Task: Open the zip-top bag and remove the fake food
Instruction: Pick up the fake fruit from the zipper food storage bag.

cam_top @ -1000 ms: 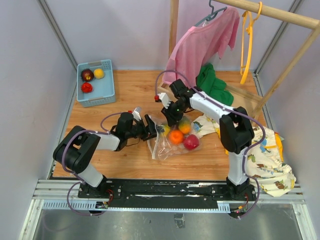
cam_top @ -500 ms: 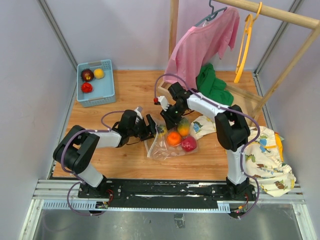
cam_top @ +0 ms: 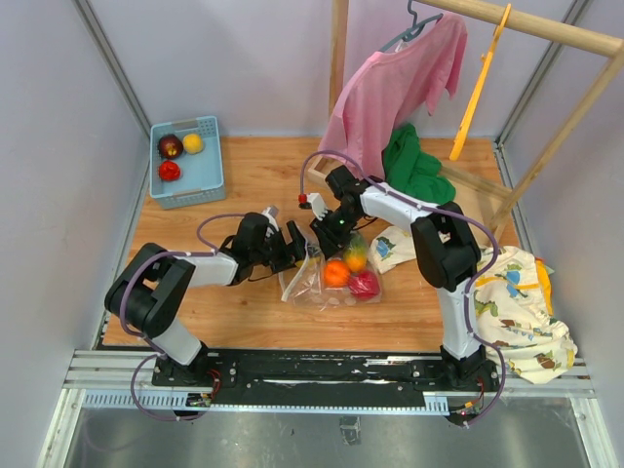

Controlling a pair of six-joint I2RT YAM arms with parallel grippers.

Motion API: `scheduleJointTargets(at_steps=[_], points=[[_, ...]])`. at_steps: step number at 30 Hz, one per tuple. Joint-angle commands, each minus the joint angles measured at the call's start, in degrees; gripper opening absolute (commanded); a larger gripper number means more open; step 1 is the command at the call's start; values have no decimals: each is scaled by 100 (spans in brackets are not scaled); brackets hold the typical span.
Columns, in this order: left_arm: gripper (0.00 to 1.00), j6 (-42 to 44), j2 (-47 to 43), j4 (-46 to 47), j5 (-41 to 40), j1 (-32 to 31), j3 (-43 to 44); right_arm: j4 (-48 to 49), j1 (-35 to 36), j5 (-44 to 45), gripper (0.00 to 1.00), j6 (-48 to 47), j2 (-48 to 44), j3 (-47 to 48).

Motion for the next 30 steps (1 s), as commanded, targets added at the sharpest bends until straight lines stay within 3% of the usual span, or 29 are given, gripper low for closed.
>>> scheduleJointTargets(at_steps=[1,5,8,11,15,22,30], points=[[92,29,259,99,-256,-42,137,-111,120,-234,26,97,161,120],[83,17,382,93,-243,-42,130,-99,114,-153,27,111,169,102],[61,85,320,37,-224,-42,92,-99,78,-2,27,128,136,75],[46,186,153,-108,-215,-42,75,-78,30,195,27,157,100,27],[39,304,-132,-313,-137,-42,61,-23,-39,545,25,200,42,-41],[36,501,-544,-1005,96,-43,47,35,-143,1154,20,298,14,-90],[36,660,-1219,-1937,-66,-38,-25,30,-236,1207,20,275,-41,-127]])
